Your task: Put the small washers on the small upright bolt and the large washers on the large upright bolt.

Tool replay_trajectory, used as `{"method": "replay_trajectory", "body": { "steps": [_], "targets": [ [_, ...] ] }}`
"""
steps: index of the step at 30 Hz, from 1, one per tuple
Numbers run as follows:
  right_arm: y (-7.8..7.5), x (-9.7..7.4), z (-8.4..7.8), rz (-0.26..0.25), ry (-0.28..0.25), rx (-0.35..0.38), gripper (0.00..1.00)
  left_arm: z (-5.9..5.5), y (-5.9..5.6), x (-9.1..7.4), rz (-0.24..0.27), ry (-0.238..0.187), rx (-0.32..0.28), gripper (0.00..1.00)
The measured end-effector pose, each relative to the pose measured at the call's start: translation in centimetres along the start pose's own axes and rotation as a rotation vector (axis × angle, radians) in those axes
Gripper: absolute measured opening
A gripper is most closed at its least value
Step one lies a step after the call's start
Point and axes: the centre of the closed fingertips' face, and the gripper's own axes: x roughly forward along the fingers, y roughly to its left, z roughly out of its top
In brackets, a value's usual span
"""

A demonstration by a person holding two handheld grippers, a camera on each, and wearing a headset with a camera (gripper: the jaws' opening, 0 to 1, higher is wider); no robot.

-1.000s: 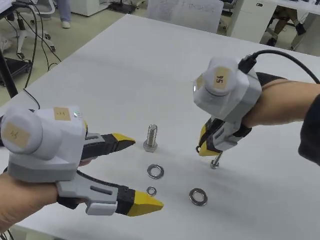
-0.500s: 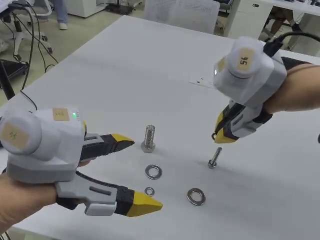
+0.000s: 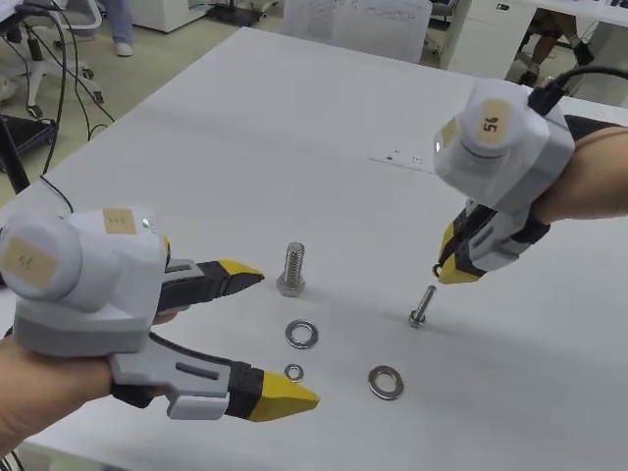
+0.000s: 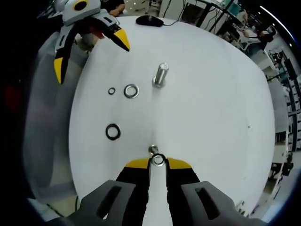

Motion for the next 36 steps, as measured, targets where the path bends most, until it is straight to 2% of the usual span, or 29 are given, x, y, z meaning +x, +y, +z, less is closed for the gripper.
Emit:
{"method": "replay_trajectory", "body": {
  "steps": [11, 36],
  "targets": [
    [0.2, 1.7, -0.5, 0.03, 0.015, 0.01, 0.14, -0.1, 0.0, 0.0, 0.003, 0.002, -0.004, 0.83],
    [0.8, 2.6, -0.5, 0.053, 0.012, 0.019, 0.14, -0.4, 0.1, -0.2, 0.008, 0.008, -0.011, 0.82]
  ]
}}
